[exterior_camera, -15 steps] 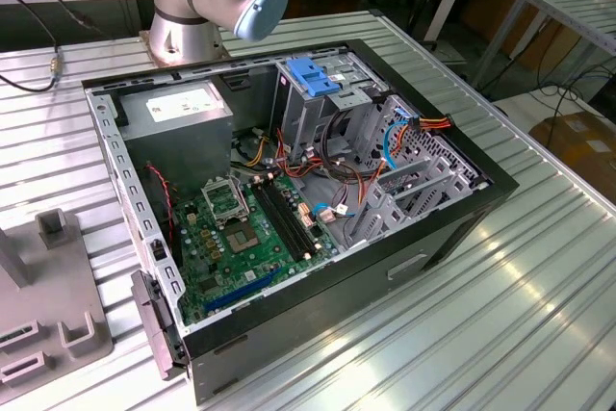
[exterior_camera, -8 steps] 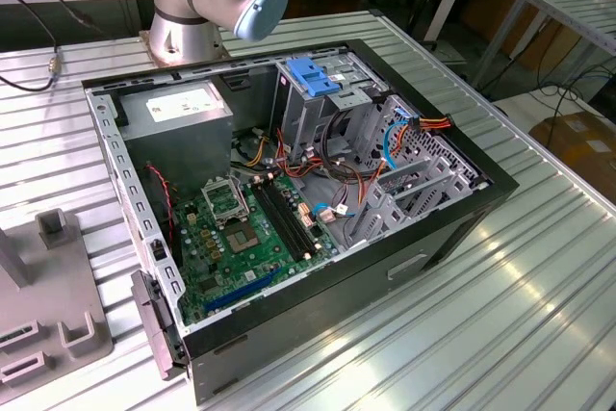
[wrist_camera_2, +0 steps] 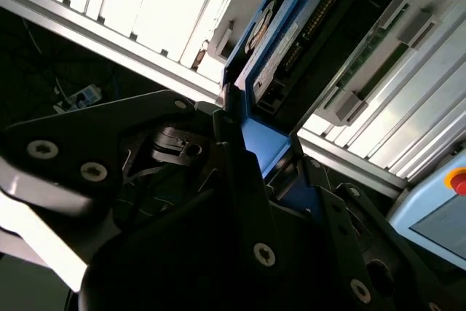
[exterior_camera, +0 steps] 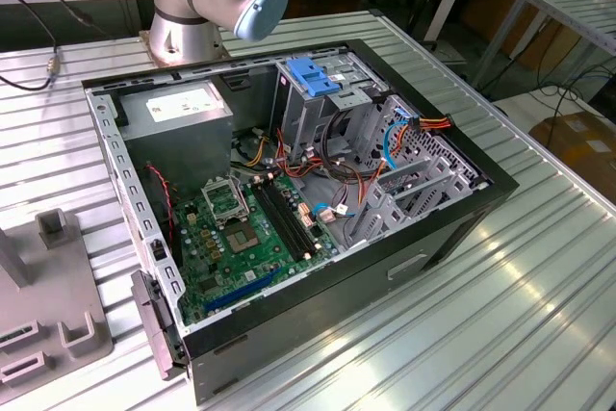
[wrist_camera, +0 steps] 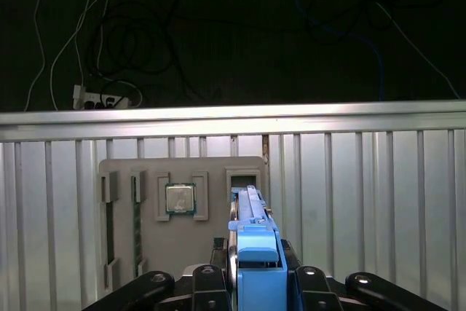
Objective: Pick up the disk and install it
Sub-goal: 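Pick up the disk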
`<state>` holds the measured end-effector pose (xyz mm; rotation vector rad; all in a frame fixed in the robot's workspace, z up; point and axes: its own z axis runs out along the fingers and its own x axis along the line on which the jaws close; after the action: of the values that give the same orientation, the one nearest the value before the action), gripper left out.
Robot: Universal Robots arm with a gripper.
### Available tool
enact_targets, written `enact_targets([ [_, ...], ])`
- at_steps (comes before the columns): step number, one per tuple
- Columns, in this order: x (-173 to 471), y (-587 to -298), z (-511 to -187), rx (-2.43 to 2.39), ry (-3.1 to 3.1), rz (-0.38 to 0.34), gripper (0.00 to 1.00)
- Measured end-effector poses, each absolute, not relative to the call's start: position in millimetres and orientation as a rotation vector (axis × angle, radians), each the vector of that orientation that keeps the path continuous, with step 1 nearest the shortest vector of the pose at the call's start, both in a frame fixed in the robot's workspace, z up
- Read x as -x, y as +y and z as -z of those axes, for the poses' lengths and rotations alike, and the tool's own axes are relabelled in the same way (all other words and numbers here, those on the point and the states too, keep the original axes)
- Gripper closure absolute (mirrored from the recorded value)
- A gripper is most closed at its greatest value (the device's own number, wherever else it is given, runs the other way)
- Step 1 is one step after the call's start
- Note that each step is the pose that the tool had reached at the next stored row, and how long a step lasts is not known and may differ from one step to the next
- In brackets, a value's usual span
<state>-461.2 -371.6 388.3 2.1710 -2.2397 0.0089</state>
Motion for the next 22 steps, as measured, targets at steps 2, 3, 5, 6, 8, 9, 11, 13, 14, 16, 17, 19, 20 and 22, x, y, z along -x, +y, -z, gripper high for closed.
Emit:
enact_targets([
  [2, 461.2, -371.6, -389.7, -2.171, -2.240, -0.009, 0.63],
  [3, 461.2, -371.6, -390.4, -2.171, -2.240, -0.009, 0.63],
  [5, 461.2, -371.6, -391.9, -2.171, -2.240, -0.009, 0.63],
  [6, 461.2, -371.6, -392.6, -2.171, -2.240, -0.009, 0.63],
  [8, 461.2, -371.6, -393.9, -2.171, -2.240, -0.009, 0.63],
  [9, 461.2, -371.6, -394.4, -2.171, -2.240, -0.009, 0.63],
  [11, 461.2, -371.6, -395.4, -2.171, -2.240, -0.009, 0.63],
  [13, 461.2, -371.6, -395.8, -2.171, -2.240, -0.009, 0.63],
  [14, 461.2, -371.6, -396.4, -2.171, -2.240, -0.009, 0.63],
  [16, 461.2, -371.6, -397.5, -2.171, -2.240, -0.009, 0.63],
  [17, 461.2, -371.6, -398.0, -2.171, -2.240, -0.009, 0.63],
  [19, 461.3, -371.6, -398.8, -2.171, -2.240, -0.009, 0.63],
  [20, 461.2, -371.6, -399.8, -2.171, -2.240, -0.009, 0.63],
  [22, 461.2, -371.6, -401.3, -2.171, -2.240, -0.009, 0.63],
])
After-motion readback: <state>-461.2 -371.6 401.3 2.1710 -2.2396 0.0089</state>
